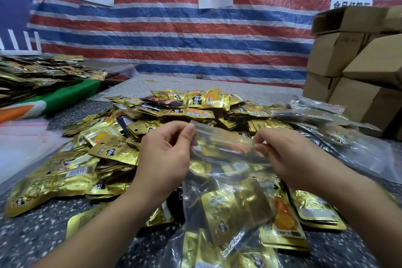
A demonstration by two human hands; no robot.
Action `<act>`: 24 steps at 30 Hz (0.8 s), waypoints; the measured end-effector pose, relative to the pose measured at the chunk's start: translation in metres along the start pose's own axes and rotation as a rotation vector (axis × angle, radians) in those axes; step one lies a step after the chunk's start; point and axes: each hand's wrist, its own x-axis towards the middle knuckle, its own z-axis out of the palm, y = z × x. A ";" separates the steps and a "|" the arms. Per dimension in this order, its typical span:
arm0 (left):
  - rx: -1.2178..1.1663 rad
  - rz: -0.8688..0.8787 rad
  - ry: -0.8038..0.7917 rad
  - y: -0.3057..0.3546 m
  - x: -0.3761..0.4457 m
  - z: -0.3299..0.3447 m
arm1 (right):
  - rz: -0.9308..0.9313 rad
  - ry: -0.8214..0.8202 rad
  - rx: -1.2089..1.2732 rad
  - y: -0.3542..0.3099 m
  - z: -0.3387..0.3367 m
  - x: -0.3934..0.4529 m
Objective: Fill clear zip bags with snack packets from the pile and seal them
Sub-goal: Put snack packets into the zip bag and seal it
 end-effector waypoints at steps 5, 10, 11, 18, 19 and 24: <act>-0.025 0.001 -0.004 0.002 0.001 -0.002 | -0.041 0.047 0.014 0.002 -0.003 -0.002; 0.001 0.010 0.005 -0.001 0.002 -0.004 | -0.065 0.018 0.094 0.008 -0.003 -0.007; -0.002 0.005 0.014 -0.003 0.003 -0.005 | -0.061 0.006 0.105 0.011 -0.003 -0.008; -0.051 -0.017 0.000 -0.005 0.005 -0.004 | -0.095 0.064 0.110 0.016 -0.008 -0.011; -0.056 -0.016 -0.001 -0.005 0.004 -0.004 | -0.099 0.064 0.108 0.016 -0.007 -0.011; -0.066 -0.045 -0.036 -0.007 0.002 -0.002 | -0.075 0.080 0.140 0.020 -0.002 -0.015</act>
